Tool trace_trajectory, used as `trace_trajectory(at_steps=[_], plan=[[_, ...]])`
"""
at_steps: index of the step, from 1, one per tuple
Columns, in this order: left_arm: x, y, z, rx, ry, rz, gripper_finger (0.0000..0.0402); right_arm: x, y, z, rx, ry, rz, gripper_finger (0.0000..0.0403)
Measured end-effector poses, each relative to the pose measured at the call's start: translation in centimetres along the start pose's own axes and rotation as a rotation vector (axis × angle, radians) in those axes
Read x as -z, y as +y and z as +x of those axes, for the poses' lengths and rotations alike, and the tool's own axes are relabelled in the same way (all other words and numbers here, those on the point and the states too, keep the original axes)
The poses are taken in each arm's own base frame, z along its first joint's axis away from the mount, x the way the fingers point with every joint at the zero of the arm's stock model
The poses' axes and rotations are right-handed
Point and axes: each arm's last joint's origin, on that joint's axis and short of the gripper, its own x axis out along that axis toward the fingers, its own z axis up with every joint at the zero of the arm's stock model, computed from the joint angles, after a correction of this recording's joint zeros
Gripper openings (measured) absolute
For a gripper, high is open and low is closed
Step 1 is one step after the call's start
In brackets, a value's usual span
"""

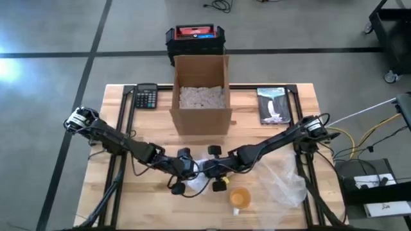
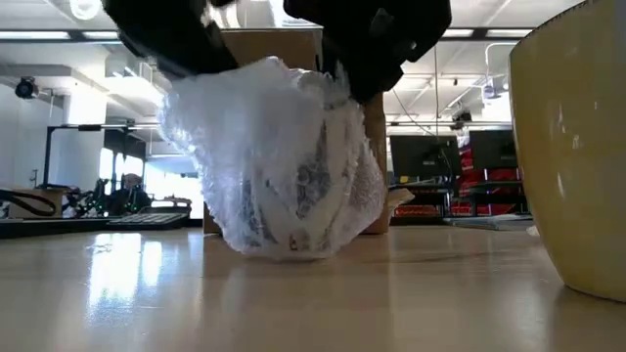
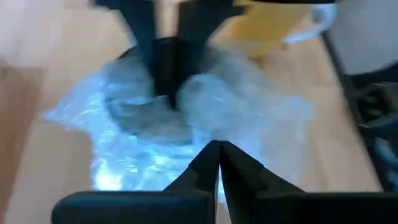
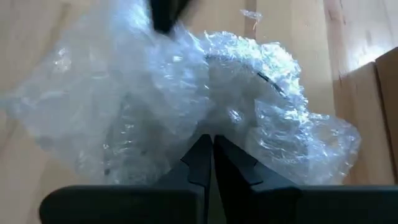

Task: Wrap mug
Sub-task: Wrap the blue mug with bubble wrap

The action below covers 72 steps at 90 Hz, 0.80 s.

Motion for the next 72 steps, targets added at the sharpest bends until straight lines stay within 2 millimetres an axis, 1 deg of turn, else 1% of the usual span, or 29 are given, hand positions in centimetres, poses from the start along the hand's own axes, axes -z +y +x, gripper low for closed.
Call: trace_trajectory(at_steps=[8,15,34,47,53,58,65,72], plan=[[0.1,0.6,0.6,-0.025,0.0,-0.013,0.0,0.0,0.0,-0.2,0.003,0.013,-0.003,0.0007],[0.2,0.9,0.9,-0.044,0.003,-0.017,0.0,-0.5,-0.1,-0.9,0.006,0.056,-0.017,0.0007],[0.0,0.9,0.6,-0.052,-0.014,-0.018,0.0,-3.5,-0.3,-4.4,0.003,0.117,-0.088,0.0007],[-0.1,0.9,0.5,-0.049,-0.015,-0.02,0.0,-4.9,-0.5,-5.4,0.0,0.068,-0.122,0.0007],[-0.1,0.9,0.4,-0.045,-0.019,-0.02,0.0,-5.1,-0.4,-5.3,0.0,0.042,-0.124,0.0007],[-0.2,0.9,0.4,-0.045,-0.02,-0.021,0.0,-4.9,-0.6,-4.9,0.0,0.027,-0.117,0.0007],[-0.3,0.8,0.3,-0.04,-0.022,-0.021,0.0,-4.0,-0.7,-3.5,-0.004,0.064,-0.1,0.0007],[-0.3,0.8,0.2,-0.037,-0.027,-0.021,0.0,-3.2,-0.8,-1.6,-0.025,0.11,-0.082,0.0007]])
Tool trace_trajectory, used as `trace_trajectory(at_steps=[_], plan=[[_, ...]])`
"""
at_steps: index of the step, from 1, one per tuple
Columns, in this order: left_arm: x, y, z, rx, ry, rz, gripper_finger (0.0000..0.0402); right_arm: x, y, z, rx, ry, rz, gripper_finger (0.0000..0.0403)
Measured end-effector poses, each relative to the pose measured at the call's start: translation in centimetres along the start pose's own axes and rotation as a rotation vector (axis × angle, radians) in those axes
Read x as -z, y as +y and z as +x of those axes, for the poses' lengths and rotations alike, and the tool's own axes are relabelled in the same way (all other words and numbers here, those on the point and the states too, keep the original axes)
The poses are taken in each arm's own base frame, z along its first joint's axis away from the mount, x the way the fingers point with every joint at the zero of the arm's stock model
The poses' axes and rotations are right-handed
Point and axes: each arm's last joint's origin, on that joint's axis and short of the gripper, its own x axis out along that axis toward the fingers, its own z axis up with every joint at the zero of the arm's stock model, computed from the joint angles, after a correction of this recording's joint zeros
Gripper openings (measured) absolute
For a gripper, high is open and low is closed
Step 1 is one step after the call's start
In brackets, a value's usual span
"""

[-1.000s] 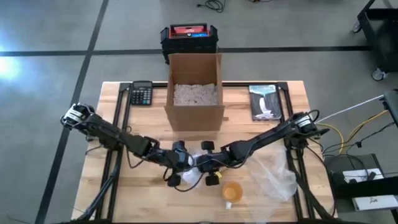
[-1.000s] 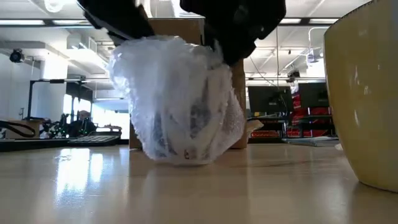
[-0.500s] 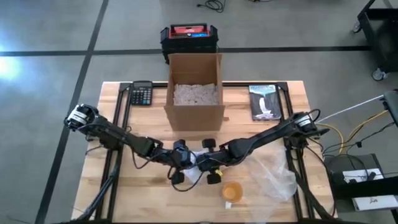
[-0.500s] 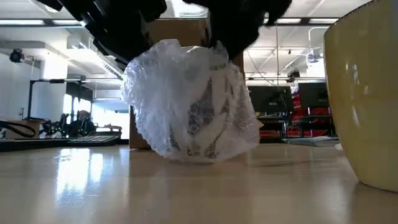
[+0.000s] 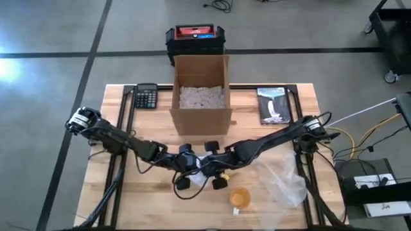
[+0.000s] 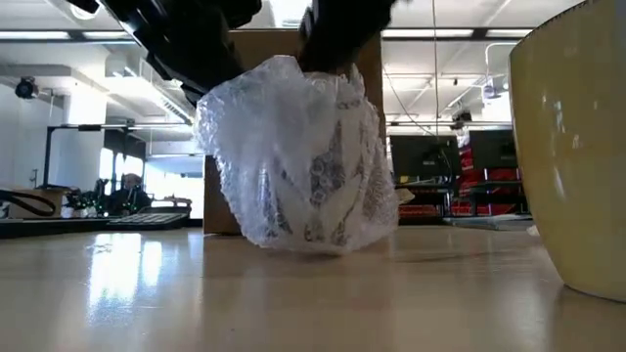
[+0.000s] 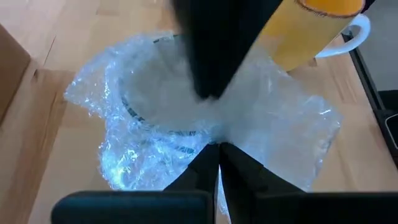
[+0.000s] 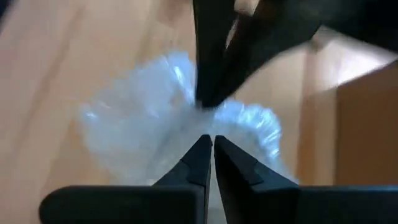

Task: Wrap mug
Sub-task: Wrap the blue mug with bubble wrap

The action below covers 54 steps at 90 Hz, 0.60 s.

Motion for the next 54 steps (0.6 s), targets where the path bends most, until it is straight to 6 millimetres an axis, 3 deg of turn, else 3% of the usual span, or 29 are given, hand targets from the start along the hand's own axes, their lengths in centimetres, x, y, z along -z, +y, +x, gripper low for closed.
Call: trace_trajectory(at_steps=[19,44,54], plan=[[-0.2,0.0,-0.8,0.017,0.004,-0.006,0.0,0.8,0.3,3.8,-0.033,0.055,-0.007,0.0007],[0.1,0.0,-5.1,-0.032,0.058,-0.064,0.0,1.4,0.1,5.6,-0.067,0.099,0.001,0.0007],[0.7,0.0,-5.8,-0.101,0.037,-0.081,0.0,1.6,-0.1,6.1,-0.092,0.105,0.01,0.0007]])
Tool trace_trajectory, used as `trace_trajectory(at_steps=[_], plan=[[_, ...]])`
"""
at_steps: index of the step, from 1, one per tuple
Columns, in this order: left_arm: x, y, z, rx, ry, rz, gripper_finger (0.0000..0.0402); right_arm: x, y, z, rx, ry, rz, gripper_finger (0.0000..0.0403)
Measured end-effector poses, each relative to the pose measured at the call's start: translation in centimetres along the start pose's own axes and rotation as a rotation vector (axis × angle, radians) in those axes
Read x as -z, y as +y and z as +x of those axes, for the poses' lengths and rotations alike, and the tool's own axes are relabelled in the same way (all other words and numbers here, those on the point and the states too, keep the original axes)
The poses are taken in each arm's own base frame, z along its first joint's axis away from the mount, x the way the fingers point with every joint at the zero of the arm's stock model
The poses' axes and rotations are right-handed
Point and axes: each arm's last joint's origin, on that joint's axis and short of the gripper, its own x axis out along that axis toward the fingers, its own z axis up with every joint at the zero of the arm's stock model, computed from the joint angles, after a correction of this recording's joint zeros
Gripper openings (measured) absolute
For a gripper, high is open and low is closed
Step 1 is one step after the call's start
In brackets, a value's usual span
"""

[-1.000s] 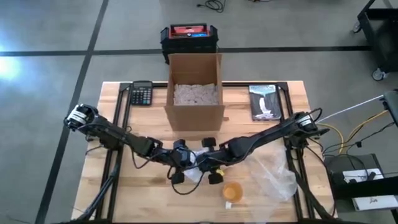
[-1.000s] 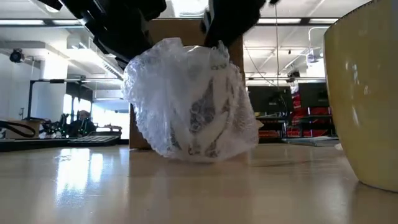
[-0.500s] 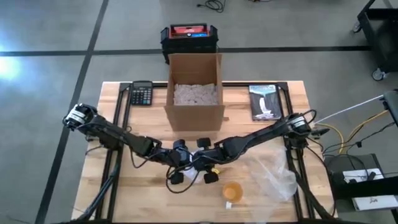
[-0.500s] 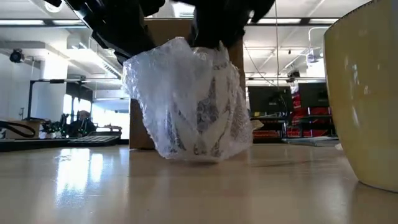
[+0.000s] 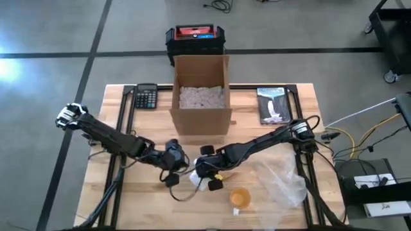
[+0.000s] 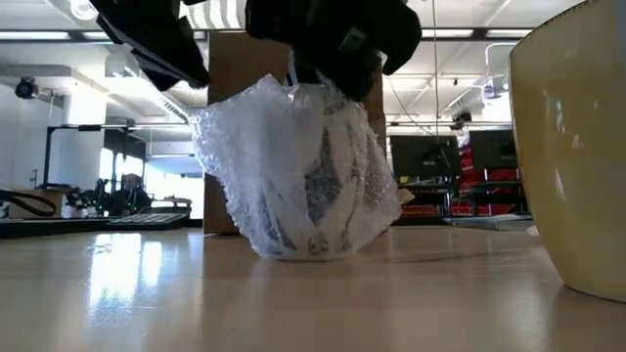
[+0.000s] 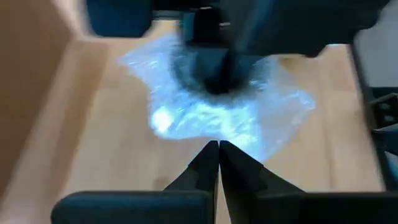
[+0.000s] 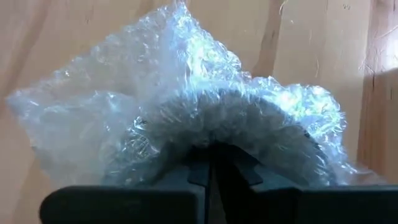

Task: Wrap mug
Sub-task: Wrap the blue mug with bubble wrap

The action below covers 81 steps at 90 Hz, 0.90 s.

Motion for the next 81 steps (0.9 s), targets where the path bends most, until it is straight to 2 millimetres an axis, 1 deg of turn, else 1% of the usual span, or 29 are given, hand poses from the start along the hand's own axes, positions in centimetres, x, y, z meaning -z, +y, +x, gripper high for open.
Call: trace_trajectory(at_steps=[11,25,33,42,49,55,71,81], plan=[[1.2,0.0,0.8,0.028,0.011,-0.02,0.0,0.0,-0.3,0.1,-0.014,0.002,0.019,0.0007],[4.0,-0.4,2.7,0.106,0.047,-0.057,0.0,-0.1,-0.4,-0.8,-0.012,-0.017,0.032,0.0007],[4.9,-0.8,3.9,0.163,-0.018,-0.073,0.0,-0.3,-0.4,-1.1,-0.012,-0.032,0.032,0.0007],[5.3,-1.2,5.1,0.224,-0.095,-0.065,0.0,-0.3,-0.5,-1.2,-0.011,-0.04,0.036,0.0007],[5.1,-1.4,5.6,0.24,-0.133,-0.047,0.0,-0.4,-0.6,-1.2,-0.01,-0.042,0.037,0.0007],[4.5,-1.6,5.7,0.236,-0.144,-0.017,0.0,-0.4,-0.6,-1.2,-0.01,-0.044,0.037,0.0007],[2.3,-2.4,5.3,0.206,-0.231,0.08,0.0,-0.5,-0.6,-1.2,-0.01,-0.056,0.036,0.0007],[1.6,-2.3,5.2,0.159,-0.262,0.103,0.0,-0.5,-0.6,-1.2,-0.01,-0.058,0.036,0.0007]])
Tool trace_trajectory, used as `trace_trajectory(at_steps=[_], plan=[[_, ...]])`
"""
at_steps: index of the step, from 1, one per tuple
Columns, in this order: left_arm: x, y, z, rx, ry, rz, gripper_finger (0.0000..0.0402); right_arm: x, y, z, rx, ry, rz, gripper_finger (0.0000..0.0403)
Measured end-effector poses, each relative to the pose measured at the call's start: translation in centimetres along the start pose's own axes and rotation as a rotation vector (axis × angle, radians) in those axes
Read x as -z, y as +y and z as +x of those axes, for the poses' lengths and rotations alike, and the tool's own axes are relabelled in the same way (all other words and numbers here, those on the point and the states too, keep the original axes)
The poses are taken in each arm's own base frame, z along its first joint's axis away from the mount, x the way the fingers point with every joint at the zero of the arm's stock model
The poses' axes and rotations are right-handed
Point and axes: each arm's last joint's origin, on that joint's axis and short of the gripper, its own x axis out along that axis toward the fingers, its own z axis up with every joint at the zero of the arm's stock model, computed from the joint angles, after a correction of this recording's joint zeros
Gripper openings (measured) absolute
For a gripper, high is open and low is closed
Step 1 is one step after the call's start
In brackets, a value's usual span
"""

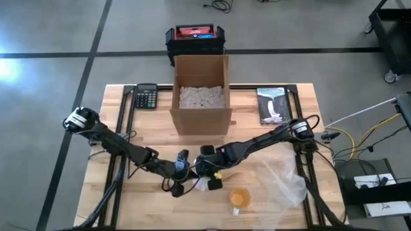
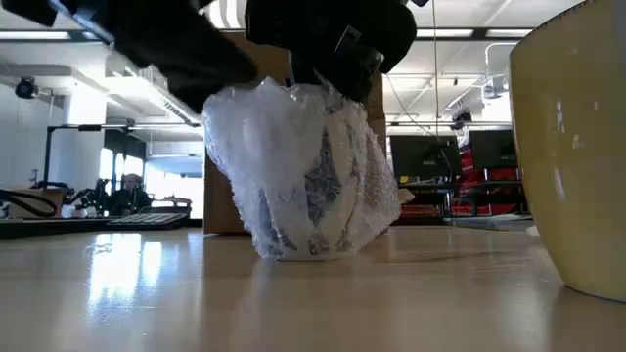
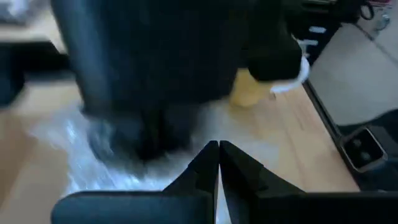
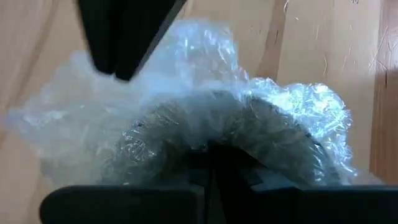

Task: Wrap mug
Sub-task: Wrap the blue mug with bubble wrap

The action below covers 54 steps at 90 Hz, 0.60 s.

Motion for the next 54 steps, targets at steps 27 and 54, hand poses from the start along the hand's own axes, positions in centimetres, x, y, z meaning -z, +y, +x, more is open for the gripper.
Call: trace_trajectory(at_steps=[27,54], plan=[[0.0,0.6,-0.2,-0.014,0.024,-0.035,0.0,-0.6,0.0,-3.5,0.001,-0.054,-0.028,0.0007],[-1.6,0.4,-1.8,-0.014,0.04,-0.035,0.0,-1.5,-0.1,-7.1,0.006,-0.145,-0.068,0.0007]])
